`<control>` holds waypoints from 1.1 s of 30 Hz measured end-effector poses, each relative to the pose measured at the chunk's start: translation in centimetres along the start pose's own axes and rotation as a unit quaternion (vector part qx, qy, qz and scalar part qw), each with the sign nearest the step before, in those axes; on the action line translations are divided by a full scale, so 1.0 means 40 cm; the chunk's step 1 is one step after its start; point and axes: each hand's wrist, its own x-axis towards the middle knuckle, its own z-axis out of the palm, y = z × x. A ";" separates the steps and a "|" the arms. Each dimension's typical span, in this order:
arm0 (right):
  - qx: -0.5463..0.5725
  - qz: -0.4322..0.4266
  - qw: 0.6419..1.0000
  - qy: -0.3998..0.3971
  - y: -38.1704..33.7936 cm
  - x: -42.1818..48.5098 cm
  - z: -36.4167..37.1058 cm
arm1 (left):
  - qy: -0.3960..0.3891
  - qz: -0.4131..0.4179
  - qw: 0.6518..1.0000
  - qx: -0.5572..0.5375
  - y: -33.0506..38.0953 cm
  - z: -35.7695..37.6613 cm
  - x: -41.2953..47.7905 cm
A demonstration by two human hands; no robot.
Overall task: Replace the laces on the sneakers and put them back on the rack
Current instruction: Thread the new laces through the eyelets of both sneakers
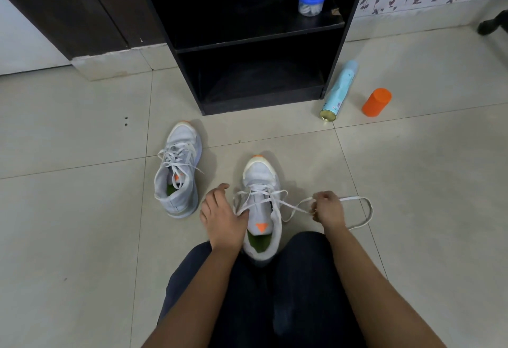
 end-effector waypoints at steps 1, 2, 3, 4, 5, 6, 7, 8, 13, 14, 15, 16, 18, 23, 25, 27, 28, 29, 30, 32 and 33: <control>-0.217 -0.068 0.974 -0.016 0.008 -0.007 0.007 | -0.007 -0.007 1.000 -0.009 -0.001 -0.003 -0.001; -0.366 -0.142 0.919 -0.012 0.008 -0.019 0.018 | -0.016 -0.012 1.000 -0.018 -0.003 -0.007 -0.004; -0.426 -0.218 0.878 -0.007 0.004 -0.028 0.034 | -0.024 -0.013 0.999 -0.026 -0.003 -0.009 -0.005; -0.418 -0.285 0.863 -0.015 -0.004 -0.039 0.056 | -0.030 -0.010 0.999 -0.031 -0.004 -0.010 -0.006; -0.399 -0.331 0.855 -0.030 -0.014 -0.049 0.078 | -0.034 -0.004 0.999 -0.033 -0.005 -0.010 -0.006; -0.401 -0.354 0.844 -0.043 -0.024 -0.054 0.099 | -0.036 0.005 0.999 -0.030 -0.005 -0.008 -0.005; -0.421 -0.360 0.832 -0.044 -0.036 -0.060 0.112 | -0.037 0.014 0.999 -0.025 -0.006 -0.006 -0.006; -0.442 -0.356 0.822 -0.034 -0.041 -0.058 0.117 | -0.037 0.021 0.999 -0.019 -0.007 -0.003 -0.006; -0.513 -0.212 0.830 0.057 -0.025 0.001 0.001 | -0.027 0.011 0.999 -0.025 -0.003 -0.005 -0.007; -0.520 -0.153 0.839 0.059 -0.015 0.012 -0.032 | -0.030 0.008 0.999 -0.025 -0.002 -0.006 -0.006; -0.531 -0.103 0.840 0.050 -0.008 0.019 -0.060 | -0.033 0.006 0.999 -0.026 -0.001 -0.006 -0.006; -0.545 -0.068 0.835 0.032 -0.004 0.023 -0.074 | -0.037 0.005 0.999 -0.028 -0.004 -0.005 -0.005; -0.592 -0.051 0.804 -0.001 -0.011 0.019 -0.071 | -0.044 0.008 0.998 -0.036 -0.010 -0.004 -0.003; -0.441 -0.312 0.839 -0.067 -0.064 -0.040 0.071 | -0.068 0.000 0.996 -0.062 -0.011 -0.002 -0.001; -0.398 -0.336 0.850 -0.081 -0.078 -0.062 0.115 | -0.071 -0.002 0.995 -0.064 -0.009 -0.005 0.000; -0.427 -0.314 0.846 -0.057 -0.067 -0.054 0.112 | -0.085 -0.012 0.993 -0.077 -0.008 -0.012 -0.003; -0.450 -0.289 0.843 -0.051 -0.057 -0.043 0.093 | -0.091 -0.019 0.992 -0.087 -0.007 -0.016 -0.004; -0.465 -0.256 0.846 -0.052 -0.043 -0.028 0.065 | -0.094 -0.024 0.991 -0.096 -0.006 -0.018 -0.004; -0.455 -0.222 0.861 -0.053 -0.027 -0.012 0.035 | -0.097 -0.025 0.990 -0.104 -0.005 -0.020 -0.005; -0.394 -0.186 0.897 -0.074 -0.012 0.004 -0.007 | -0.111 -0.025 0.987 -0.109 -0.002 -0.020 -0.005; -0.361 -0.199 0.907 -0.090 -0.015 0.001 -0.008 | -0.120 -0.027 0.986 -0.109 0.000 -0.020 -0.005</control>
